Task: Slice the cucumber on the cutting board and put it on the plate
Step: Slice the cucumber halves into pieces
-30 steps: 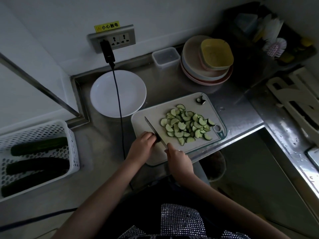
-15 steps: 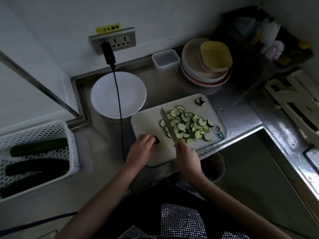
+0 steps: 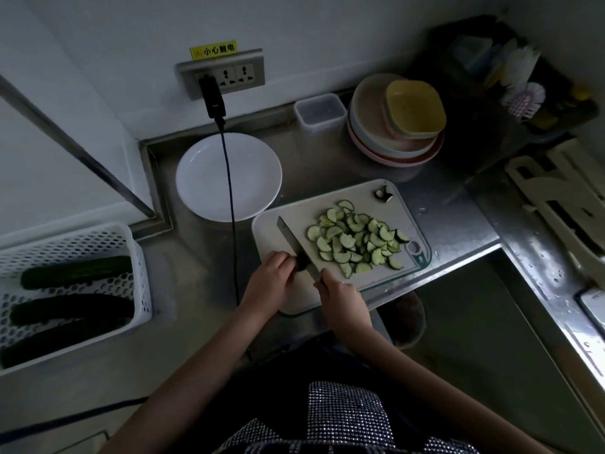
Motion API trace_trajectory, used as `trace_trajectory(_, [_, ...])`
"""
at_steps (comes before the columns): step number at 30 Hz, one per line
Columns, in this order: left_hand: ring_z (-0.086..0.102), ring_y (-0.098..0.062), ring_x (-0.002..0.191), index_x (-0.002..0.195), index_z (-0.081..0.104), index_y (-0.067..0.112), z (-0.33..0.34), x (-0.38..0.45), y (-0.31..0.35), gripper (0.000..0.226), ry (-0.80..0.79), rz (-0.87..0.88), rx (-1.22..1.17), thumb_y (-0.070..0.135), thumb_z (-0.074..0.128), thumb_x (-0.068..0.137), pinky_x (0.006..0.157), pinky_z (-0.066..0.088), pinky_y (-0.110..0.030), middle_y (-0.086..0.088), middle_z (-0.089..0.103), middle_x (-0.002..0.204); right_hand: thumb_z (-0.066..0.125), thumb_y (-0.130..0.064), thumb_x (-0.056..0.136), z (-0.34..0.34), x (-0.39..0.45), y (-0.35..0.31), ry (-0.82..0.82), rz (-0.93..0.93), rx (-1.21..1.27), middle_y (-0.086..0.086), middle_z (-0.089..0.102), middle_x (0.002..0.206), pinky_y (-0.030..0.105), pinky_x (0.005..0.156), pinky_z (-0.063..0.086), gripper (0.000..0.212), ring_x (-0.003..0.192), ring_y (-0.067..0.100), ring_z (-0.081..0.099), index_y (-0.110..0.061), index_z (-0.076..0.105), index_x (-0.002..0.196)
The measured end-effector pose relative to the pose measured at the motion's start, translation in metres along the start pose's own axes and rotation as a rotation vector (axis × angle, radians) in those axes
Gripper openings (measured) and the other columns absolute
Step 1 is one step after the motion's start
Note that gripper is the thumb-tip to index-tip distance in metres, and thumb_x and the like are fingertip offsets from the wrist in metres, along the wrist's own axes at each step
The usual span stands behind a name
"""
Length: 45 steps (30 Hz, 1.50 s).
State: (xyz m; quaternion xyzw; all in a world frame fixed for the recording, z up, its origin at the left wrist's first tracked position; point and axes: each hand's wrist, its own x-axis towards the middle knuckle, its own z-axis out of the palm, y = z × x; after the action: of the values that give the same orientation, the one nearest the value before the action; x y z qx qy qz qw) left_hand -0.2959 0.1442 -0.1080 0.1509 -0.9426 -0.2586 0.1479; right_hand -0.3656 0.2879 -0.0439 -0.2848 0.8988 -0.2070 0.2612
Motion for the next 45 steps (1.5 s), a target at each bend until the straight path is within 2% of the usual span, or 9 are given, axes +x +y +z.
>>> trace_trajectory(4, [0.046,-0.021,0.093,0.091,0.064,0.002,0.0,0.001,-0.001,0.018,-0.017,-0.021,-0.016,0.001,0.07,0.074,0.063,0.054,-0.036,-0.011,0.059,0.093,0.042,-0.029,0.099,0.001,0.002,0.001,-0.017,-0.004,-0.01,0.02,0.062,0.084,0.038,0.058,0.043,0.015,0.078,0.04,0.059,-0.016,0.039,0.092])
trace_trajectory(12, [0.047,-0.021,0.092,0.09,0.062,0.003,-0.001,0.001,0.0,0.03,-0.013,-0.022,-0.014,0.023,0.042,0.081,0.061,0.055,-0.038,-0.01,0.059,0.092,0.04,-0.029,0.1,0.004,0.003,0.0,-0.037,0.008,-0.051,0.02,0.064,0.09,0.036,0.059,0.041,0.015,0.083,0.04,0.06,-0.014,0.042,0.101])
trace_trajectory(17, [0.045,-0.022,0.094,0.091,0.062,0.001,-0.001,0.001,0.0,0.017,-0.018,-0.03,-0.025,0.003,0.065,0.074,0.062,0.055,-0.041,-0.014,0.059,0.093,0.037,-0.029,0.101,0.007,0.003,-0.002,-0.04,0.001,-0.142,0.018,0.065,0.092,0.035,0.059,0.04,0.019,0.085,0.04,0.062,-0.012,0.043,0.108])
trace_trajectory(22, [0.045,-0.022,0.096,0.091,0.063,0.001,0.0,0.0,-0.001,0.033,-0.033,-0.033,-0.013,0.021,0.041,0.077,0.061,0.056,-0.041,-0.013,0.059,0.094,0.036,-0.029,0.102,0.01,0.002,-0.003,-0.039,0.006,-0.168,0.018,0.066,0.092,0.037,0.059,0.04,0.019,0.086,0.04,0.063,-0.013,0.043,0.109])
trace_trajectory(25, [0.044,-0.022,0.095,0.092,0.063,0.001,-0.001,0.001,0.0,0.019,-0.03,-0.043,-0.009,0.007,0.058,0.075,0.062,0.056,-0.041,-0.013,0.06,0.094,0.038,-0.023,0.1,0.012,0.004,-0.002,-0.058,0.028,-0.143,0.019,0.064,0.093,0.038,0.061,0.043,0.012,0.086,0.039,0.062,-0.013,0.042,0.107])
trace_trajectory(30, [0.046,-0.021,0.091,0.092,0.065,0.002,-0.003,0.001,0.003,0.028,0.017,-0.028,-0.02,-0.007,0.074,0.066,0.062,0.055,-0.035,-0.012,0.061,0.091,0.039,-0.012,0.096,0.014,0.008,0.002,-0.09,0.07,-0.145,0.019,0.063,0.097,0.039,0.066,0.046,0.014,0.09,0.038,0.061,-0.016,0.041,0.11])
trace_trajectory(36, [0.047,-0.018,0.091,0.086,0.065,0.006,0.0,0.0,0.0,0.016,0.027,-0.015,-0.023,0.016,0.053,0.083,0.061,0.055,-0.035,-0.007,0.061,0.09,0.039,-0.015,0.095,0.01,0.005,0.01,0.006,0.116,-0.071,0.015,0.063,0.09,0.039,0.066,0.05,0.011,0.084,0.037,0.061,-0.018,0.044,0.105])
trace_trajectory(38, [0.047,-0.018,0.09,0.085,0.066,0.006,-0.001,-0.001,-0.002,0.01,0.018,-0.004,-0.014,0.013,0.058,0.083,0.061,0.055,-0.036,-0.007,0.061,0.088,0.039,-0.018,0.097,0.004,0.005,0.016,0.068,0.143,-0.035,0.015,0.063,0.088,0.038,0.064,0.048,0.01,0.082,0.037,0.061,-0.016,0.045,0.105])
trace_trajectory(45, [0.046,-0.017,0.087,0.082,0.067,0.006,-0.005,-0.003,0.0,0.03,0.019,0.03,0.022,0.024,0.043,0.08,0.055,0.052,-0.028,-0.008,0.061,0.084,0.044,-0.028,0.098,0.001,-0.005,-0.001,0.027,0.01,0.011,0.019,0.063,0.084,0.039,0.058,0.043,0.016,0.077,0.039,0.06,-0.018,0.038,0.088])
